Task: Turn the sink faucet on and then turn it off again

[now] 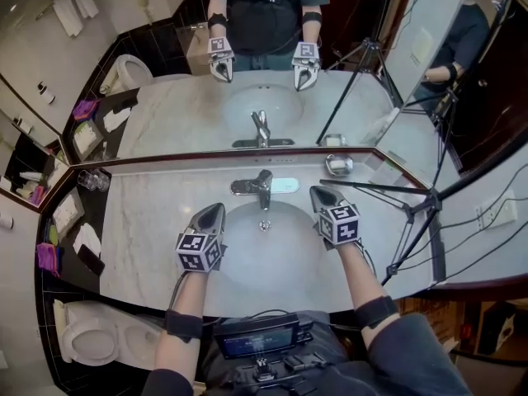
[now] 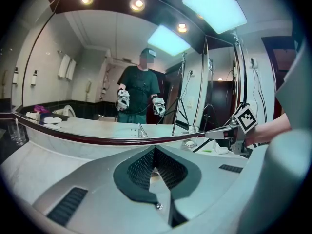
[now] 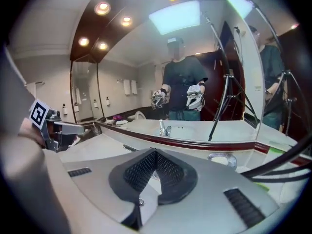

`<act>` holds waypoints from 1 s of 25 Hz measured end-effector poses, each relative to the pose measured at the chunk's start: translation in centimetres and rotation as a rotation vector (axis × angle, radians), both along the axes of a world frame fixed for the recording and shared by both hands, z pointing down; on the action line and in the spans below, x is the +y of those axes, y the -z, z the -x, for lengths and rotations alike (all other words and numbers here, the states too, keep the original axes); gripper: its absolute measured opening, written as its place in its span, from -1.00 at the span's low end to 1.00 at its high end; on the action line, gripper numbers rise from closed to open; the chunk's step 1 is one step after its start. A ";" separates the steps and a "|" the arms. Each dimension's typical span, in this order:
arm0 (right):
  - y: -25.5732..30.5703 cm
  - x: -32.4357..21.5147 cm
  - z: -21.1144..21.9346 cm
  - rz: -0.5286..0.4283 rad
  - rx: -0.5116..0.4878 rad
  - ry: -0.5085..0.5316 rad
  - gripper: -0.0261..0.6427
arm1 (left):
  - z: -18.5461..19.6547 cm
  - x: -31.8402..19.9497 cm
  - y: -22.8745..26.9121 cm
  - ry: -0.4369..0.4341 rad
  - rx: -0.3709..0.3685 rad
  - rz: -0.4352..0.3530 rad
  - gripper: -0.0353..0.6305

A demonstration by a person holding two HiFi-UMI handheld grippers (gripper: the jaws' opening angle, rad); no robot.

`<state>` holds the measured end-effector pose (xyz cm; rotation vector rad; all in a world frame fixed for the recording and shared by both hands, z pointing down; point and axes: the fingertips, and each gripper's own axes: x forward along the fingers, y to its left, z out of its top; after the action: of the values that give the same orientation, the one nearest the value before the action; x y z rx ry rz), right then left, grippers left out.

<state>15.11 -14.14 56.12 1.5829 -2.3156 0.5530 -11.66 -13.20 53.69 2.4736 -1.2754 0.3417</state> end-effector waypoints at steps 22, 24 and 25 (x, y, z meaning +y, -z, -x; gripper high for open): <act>-1.9 4.4 -2.1 0.022 -0.072 -0.061 -0.87 | -0.5 0.8 0.7 -0.028 -0.027 -0.031 -0.91; -1.8 4.0 -2.0 0.005 -0.031 -0.054 -0.87 | -0.4 0.7 0.7 -0.025 -0.029 -0.030 -0.91; -1.7 3.8 -2.0 -0.004 -0.009 -0.053 -0.87 | -0.4 0.6 0.7 -0.023 -0.030 -0.030 -0.91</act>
<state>17.09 -10.38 57.86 1.6512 -2.2877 0.5692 -11.28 -12.56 53.03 2.5189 -1.2736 0.3697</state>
